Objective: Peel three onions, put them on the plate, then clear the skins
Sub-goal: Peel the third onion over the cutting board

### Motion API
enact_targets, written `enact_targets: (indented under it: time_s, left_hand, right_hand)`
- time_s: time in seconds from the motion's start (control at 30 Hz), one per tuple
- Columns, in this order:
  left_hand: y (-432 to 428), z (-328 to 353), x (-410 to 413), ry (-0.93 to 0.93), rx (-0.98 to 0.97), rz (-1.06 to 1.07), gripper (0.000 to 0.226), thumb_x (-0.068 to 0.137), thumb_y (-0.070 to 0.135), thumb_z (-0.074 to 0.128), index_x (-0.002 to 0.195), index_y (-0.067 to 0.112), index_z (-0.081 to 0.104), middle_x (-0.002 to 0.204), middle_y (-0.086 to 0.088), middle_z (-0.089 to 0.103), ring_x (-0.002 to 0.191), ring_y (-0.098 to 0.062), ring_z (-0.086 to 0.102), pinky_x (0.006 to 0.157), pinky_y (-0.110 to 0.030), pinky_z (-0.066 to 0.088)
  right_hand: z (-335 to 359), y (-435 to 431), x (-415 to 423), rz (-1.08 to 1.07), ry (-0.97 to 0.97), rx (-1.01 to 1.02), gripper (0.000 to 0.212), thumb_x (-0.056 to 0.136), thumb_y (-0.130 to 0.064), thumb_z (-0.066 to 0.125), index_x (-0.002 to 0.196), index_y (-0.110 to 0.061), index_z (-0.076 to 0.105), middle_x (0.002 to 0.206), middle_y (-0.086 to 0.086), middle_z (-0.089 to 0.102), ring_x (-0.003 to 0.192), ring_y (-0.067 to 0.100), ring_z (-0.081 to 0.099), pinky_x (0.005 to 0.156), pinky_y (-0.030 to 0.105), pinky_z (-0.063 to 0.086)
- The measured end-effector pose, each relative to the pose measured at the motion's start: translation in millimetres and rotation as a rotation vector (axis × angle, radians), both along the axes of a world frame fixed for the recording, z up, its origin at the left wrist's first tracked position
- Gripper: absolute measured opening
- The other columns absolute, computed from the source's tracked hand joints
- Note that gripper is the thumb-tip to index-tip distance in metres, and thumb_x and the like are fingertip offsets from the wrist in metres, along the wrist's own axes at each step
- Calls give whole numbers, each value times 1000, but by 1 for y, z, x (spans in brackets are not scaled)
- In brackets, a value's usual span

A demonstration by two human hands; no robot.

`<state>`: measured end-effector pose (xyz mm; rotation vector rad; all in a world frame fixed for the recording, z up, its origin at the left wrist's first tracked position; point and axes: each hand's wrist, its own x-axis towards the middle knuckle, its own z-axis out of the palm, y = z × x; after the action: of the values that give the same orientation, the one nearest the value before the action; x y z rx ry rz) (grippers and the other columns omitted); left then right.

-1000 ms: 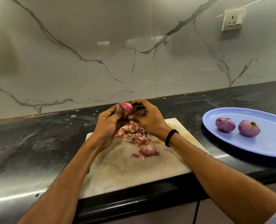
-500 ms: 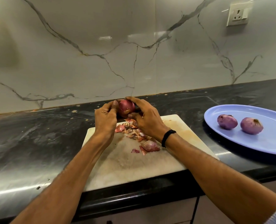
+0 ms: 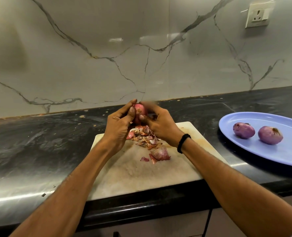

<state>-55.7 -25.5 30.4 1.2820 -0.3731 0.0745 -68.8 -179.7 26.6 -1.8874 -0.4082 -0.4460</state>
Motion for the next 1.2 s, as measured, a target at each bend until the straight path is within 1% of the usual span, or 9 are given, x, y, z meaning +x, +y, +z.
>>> enact_targets:
  time_s: [0.1,0.2,0.4,0.63,0.73,0.8,1.0,1.07,1.2]
  left_hand:
    - [0,2,-5,29,-43,24,42,88,18,63,127,3,66,124,-14,70,114,-32,68,93,-44,59]
    - [-2,1,-7,52,-71,75,28,95,12,59,119,4,69,121,-14,71,112,-32,69,91,-43,60]
    - [-7,0,-6,19,-35,195,18,97,10,60,108,10,75,101,-1,78,103,-21,72,85,-34,62]
    - [-1,-7,6,-162,223,476,15,100,24,62,103,31,75,100,6,75,99,-17,72,87,-43,61]
    - [-4,-6,4,-102,203,388,20,102,35,55,104,26,73,104,0,73,99,-20,71,86,-42,62]
    - [-7,-2,0,-19,136,294,26,103,37,50,99,24,72,101,-3,73,95,-19,72,83,-33,62]
    - [-6,3,-4,61,134,85,26,107,23,46,110,11,69,104,-8,72,92,-15,71,77,-23,56]
    - [-4,3,-4,63,133,50,24,106,15,47,121,9,64,114,-11,68,104,-22,68,82,-25,57]
    - [0,3,-6,-5,126,44,20,103,12,50,116,14,66,113,-8,69,107,-25,67,91,-34,59]
  right_hand:
    - [1,0,-2,-11,-22,21,50,87,-15,70,135,-13,54,127,5,61,118,18,56,99,41,51]
    - [-2,2,0,-33,-32,34,50,86,-16,71,134,-13,57,124,7,63,115,20,59,96,41,53]
    - [-9,5,6,-91,-58,26,45,90,-17,68,134,-15,58,113,7,65,107,22,62,90,41,56]
    - [-9,14,2,-18,27,93,40,98,-19,56,137,-19,52,133,7,55,106,26,65,85,42,59]
    - [-8,17,5,-60,-5,125,36,98,-20,55,134,-24,55,134,7,50,114,29,59,90,46,56]
    - [-8,15,6,-129,-40,85,37,96,-14,59,133,-18,57,129,8,53,118,24,55,95,41,54]
    - [-6,9,4,-240,-173,49,34,88,-10,69,122,-10,65,115,4,61,106,14,61,92,27,54]
    - [-6,9,3,-243,-212,20,34,89,-8,68,122,-11,64,113,3,63,103,10,61,91,18,52]
    - [-6,8,3,-282,-364,-128,19,89,-7,67,108,-6,67,104,8,62,92,14,60,81,15,52]
